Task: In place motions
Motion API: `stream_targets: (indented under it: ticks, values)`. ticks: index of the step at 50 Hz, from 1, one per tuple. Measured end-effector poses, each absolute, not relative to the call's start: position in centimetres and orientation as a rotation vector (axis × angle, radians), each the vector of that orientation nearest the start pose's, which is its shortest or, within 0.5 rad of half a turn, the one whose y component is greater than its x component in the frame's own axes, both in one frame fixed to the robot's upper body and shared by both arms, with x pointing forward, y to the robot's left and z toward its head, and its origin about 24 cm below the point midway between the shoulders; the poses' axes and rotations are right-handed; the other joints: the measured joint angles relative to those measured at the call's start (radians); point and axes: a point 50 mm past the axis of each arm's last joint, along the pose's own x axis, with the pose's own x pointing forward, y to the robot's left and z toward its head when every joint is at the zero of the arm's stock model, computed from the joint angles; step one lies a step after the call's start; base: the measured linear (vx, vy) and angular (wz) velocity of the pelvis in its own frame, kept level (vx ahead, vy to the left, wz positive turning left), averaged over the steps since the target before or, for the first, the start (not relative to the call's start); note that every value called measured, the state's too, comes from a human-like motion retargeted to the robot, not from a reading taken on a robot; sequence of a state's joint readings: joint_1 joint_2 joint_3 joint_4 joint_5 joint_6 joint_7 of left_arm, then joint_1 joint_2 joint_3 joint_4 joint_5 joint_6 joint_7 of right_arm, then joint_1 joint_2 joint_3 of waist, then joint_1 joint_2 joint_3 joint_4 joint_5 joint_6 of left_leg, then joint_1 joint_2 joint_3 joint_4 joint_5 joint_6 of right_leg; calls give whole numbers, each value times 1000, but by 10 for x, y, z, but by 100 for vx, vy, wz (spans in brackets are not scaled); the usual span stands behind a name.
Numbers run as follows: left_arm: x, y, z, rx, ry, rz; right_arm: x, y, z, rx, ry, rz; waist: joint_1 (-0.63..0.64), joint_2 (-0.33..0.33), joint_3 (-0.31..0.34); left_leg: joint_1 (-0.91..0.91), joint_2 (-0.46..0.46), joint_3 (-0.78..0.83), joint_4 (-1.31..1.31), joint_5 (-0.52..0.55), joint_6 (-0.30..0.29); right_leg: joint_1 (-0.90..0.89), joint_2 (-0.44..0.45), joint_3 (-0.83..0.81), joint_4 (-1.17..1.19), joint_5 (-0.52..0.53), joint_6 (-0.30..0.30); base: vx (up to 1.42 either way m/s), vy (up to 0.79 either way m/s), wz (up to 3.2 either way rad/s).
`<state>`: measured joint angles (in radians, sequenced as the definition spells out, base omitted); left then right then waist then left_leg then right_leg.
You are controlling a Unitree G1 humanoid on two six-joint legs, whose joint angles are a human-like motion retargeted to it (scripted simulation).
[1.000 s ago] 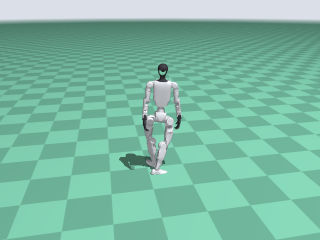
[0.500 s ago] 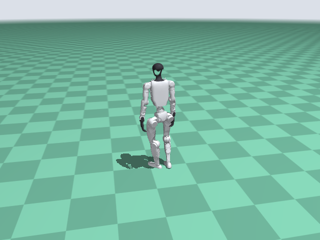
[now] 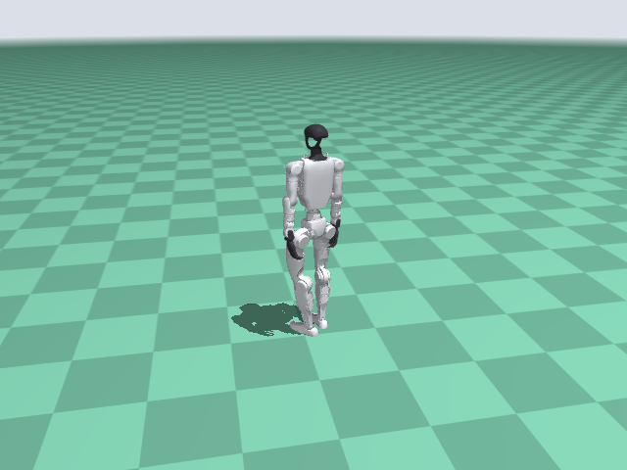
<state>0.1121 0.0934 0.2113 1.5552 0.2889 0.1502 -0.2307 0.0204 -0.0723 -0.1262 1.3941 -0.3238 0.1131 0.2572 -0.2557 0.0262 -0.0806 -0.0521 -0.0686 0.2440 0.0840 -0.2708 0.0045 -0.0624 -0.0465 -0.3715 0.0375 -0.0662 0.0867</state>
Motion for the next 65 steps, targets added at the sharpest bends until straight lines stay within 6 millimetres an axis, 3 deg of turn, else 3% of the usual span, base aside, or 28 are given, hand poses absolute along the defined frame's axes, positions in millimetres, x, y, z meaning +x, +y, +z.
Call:
stream_targets:
  ticks: [8, 17, 23, 33, 42, 57, 65]
  values:
    - [-29, 187, -178, -25, 1763, -88, 41, -164, -180, 0, 1503, 270, 34, 11, -28, 8, 9, 37, -17, -9, 0, 1, 7, 16, 1, -6, -5, 7, 2, -11]
    - [-10, 185, -180, -76, 1672, -85, 37, -165, -180, 24, 1516, 263, 36, 11, -41, 7, 7, 33, -7, -33, 7, 1, 2, 14, 5, -8, -4, 0, 0, 0]
    - [-14, 182, -179, -108, 1680, -111, 27, -171, -181, -13, 1557, 259, 30, 9, -43, 8, 4, 39, -10, -44, 15, -5, -1, 23, 15, -14, -3, -1, 0, -7]
    - [-29, 183, -178, -111, 1746, -100, 12, -175, -181, -5, 1616, 205, 201, -2, -69, 18, 22, 234, -46, -83, 21, -39, 39, 209, 32, -24, -6, -5, 1, -99]
    - [-34, 180, -178, -132, 1760, -82, 18, -173, -181, -22, 1597, 235, 150, 3, -65, 18, -1, 196, -65, -86, 39, -55, 32, 174, 26, 1, -12, -2, 1, 13]
    - [-14, 179, -180, -120, 1694, -90, 22, -167, -181, -82, 1583, 317, 91, 3, -59, 4, -18, 122, -60, -81, 58, -50, 5, 97, 21, 14, -15, -6, 5, 29]
    - [-14, 177, -180, -111, 1704, -106, 21, -169, -181, -76, 1592, 312, 79, -1, -63, -1, -21, 89, -52, -89, 65, -43, -12, 64, 24, 12, -11, -5, 3, 25]
